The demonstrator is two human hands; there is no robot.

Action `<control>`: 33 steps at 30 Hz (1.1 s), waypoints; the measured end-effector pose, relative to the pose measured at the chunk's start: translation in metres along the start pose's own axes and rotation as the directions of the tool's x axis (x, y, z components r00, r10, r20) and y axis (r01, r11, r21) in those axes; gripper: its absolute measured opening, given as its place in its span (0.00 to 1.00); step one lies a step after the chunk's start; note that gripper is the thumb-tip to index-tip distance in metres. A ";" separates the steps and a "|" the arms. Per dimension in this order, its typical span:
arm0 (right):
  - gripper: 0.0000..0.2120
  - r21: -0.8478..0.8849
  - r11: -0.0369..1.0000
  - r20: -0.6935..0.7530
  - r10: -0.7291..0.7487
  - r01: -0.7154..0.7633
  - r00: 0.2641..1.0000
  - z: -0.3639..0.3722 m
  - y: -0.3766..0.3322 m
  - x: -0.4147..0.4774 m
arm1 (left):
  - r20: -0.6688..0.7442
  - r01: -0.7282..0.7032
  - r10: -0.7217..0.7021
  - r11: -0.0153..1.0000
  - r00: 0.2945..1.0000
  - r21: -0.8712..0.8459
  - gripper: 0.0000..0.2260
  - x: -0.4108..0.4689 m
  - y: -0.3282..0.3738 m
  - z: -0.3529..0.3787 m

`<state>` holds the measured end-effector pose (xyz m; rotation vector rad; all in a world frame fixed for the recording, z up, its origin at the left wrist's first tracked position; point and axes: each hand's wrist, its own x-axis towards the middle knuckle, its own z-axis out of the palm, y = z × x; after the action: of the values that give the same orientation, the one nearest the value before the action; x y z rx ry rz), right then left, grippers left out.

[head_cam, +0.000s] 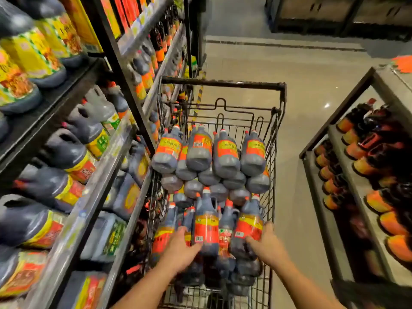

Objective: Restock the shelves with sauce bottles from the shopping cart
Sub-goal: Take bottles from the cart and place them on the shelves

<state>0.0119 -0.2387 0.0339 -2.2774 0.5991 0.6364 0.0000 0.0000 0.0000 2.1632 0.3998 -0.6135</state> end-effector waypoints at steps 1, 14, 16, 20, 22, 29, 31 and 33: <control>0.26 0.005 1.000 0.001 0.007 -0.007 1.000 0.004 0.001 0.008 | -0.011 -0.013 0.013 1.000 1.000 -0.002 0.20 0.009 0.001 0.005; 0.54 0.062 0.977 -0.063 0.207 -0.203 0.976 0.038 -0.005 0.057 | -0.012 0.255 -0.254 0.965 0.967 0.068 0.61 0.074 0.027 0.050; 0.52 0.102 0.964 -0.085 0.253 -0.244 0.964 0.042 -0.004 0.060 | -0.040 0.279 -0.276 0.955 0.960 0.098 0.61 0.076 0.030 0.053; 0.47 0.179 0.942 -0.074 0.301 -0.285 0.951 0.044 -0.002 0.066 | -0.103 0.304 -0.293 0.946 0.951 0.116 0.55 0.076 0.033 0.054; 0.46 0.184 0.937 -0.065 0.314 -0.298 0.947 0.044 -0.002 0.069 | -0.116 0.307 -0.294 0.946 0.949 0.108 0.52 0.076 0.034 0.054; 0.40 0.209 0.936 -0.041 0.297 -0.283 0.954 0.039 0.004 0.069 | -0.158 0.280 -0.271 0.960 0.949 0.033 0.46 0.065 0.032 0.050; 0.40 0.200 0.945 -0.050 0.273 -0.258 0.961 0.038 0.006 0.066 | -0.170 0.267 -0.262 0.964 0.950 0.006 0.46 0.060 0.031 0.047; 0.40 0.200 0.953 -0.057 0.243 -0.227 0.968 0.037 0.008 0.059 | -0.177 0.238 -0.242 0.970 0.954 -0.045 0.47 0.054 0.029 0.044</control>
<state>0.0433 -0.2311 -0.0287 -2.0749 0.9413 0.5735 0.0458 -0.0487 -0.0343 2.1728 0.7744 -0.5417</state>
